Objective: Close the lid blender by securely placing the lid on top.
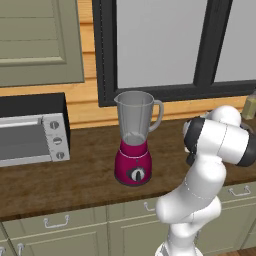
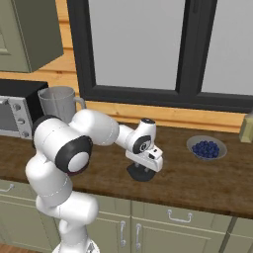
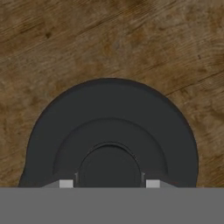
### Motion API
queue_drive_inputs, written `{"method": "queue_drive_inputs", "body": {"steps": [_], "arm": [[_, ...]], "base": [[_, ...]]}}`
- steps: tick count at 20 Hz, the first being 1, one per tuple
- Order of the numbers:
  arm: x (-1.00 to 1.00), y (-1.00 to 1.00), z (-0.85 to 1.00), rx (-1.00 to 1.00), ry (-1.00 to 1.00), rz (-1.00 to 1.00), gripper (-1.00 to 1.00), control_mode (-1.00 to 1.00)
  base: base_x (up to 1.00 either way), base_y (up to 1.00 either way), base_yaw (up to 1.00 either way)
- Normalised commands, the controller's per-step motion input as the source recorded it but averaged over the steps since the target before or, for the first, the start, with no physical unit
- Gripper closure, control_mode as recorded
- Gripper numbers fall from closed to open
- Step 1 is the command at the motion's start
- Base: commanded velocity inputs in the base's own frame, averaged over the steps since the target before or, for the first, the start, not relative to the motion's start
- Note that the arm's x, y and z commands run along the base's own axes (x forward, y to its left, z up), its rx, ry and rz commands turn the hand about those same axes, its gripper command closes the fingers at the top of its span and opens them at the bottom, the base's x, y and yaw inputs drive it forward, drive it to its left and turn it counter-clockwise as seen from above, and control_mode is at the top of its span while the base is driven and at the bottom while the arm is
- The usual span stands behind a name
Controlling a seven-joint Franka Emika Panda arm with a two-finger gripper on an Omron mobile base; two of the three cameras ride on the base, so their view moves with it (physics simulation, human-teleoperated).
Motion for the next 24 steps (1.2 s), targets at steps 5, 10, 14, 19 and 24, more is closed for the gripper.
{"method": "queue_drive_inputs", "body": {"steps": [5, 10, 14, 19, 24], "arm": [[0.0, 0.0, 0.0, 0.0, 0.0, 0.0, 1.0, -1.0], [-0.01, 0.0, 0.16, 0.0, -0.06, 0.0, 1.0, -1.0], [-0.14, 0.0, 0.7, 0.03, -0.2, 0.0, 1.0, -1.0], [-0.17, 0.0, 0.97, 0.03, -0.25, -0.02, 1.0, -1.0], [-0.26, 0.0, 1.0, 0.0, -0.31, -0.1, 1.0, -1.0]], "base": [[0.0, 0.0, 0.0], [0.0, 0.0, 0.0], [0.0, 0.0, 0.0], [0.0, 0.0, 0.0], [0.0, 0.0, 0.0]]}}
